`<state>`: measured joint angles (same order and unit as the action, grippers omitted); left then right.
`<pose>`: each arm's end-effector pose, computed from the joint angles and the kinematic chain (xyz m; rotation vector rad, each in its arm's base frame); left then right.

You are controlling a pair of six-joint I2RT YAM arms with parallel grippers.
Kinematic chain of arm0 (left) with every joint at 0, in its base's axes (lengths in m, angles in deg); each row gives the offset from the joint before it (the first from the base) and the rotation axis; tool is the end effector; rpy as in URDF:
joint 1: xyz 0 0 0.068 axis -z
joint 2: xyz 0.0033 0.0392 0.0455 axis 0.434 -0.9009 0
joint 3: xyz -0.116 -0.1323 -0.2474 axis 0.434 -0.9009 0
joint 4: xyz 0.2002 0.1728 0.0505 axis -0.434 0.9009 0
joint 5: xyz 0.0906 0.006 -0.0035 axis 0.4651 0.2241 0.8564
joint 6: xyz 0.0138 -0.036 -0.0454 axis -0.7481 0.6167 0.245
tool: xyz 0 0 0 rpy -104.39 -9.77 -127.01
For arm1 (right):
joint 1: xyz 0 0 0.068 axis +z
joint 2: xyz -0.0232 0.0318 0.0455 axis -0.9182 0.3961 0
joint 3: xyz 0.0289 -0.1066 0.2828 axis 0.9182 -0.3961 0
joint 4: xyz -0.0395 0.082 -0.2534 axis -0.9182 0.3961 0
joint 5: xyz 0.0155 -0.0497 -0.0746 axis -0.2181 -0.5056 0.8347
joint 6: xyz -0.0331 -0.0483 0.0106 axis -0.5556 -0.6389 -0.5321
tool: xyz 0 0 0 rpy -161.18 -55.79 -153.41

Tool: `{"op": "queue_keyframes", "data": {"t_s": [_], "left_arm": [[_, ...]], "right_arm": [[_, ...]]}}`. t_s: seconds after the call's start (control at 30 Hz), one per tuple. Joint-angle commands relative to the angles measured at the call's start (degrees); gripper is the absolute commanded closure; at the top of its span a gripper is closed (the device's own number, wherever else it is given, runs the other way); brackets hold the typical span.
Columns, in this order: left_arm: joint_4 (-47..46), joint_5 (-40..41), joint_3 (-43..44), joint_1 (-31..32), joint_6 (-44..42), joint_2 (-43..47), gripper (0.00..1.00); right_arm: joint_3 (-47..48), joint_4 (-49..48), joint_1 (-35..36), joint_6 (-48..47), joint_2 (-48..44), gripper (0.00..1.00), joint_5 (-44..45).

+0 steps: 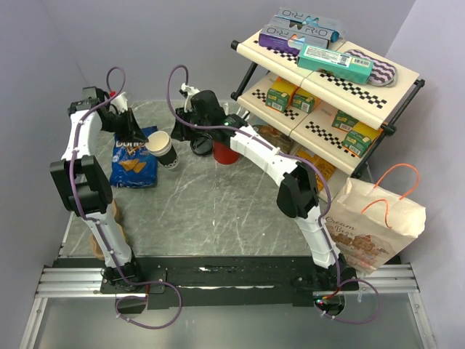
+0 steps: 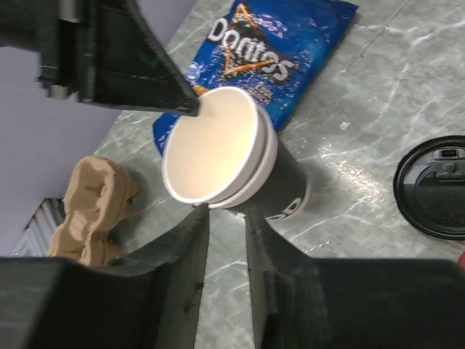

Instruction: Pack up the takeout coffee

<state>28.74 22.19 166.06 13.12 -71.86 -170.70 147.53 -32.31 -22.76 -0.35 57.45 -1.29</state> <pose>0.4401 0.0699 0.3164 -0.0783 2.5165 -0.8344 0.4029 0.4047 0.3510 -0.5990 2.0372 0.9934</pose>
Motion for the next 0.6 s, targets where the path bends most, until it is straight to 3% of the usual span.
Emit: {"op": "queue_keyframes", "data": {"t_s": [0.0, 0.3, 0.57], "left_arm": [[-1.0, -3.9, -0.9, -1.8, 3.1, 3.7, 0.99], [-1.3, -6.5, -2.0, -2.4, 3.8, 4.0, 0.99], [-1.5, -9.6, -3.8, -2.7, 4.4, 4.7, 0.99]], "right_arm": [[3.9, -2.1, -0.1, 1.3, 0.8, 0.63, 2.1], [2.7, -4.8, -0.1, 4.4, 3.3, 0.44, -3.9], [3.0, -4.5, -0.1, 5.6, 5.0, 0.41, -3.7]]}}
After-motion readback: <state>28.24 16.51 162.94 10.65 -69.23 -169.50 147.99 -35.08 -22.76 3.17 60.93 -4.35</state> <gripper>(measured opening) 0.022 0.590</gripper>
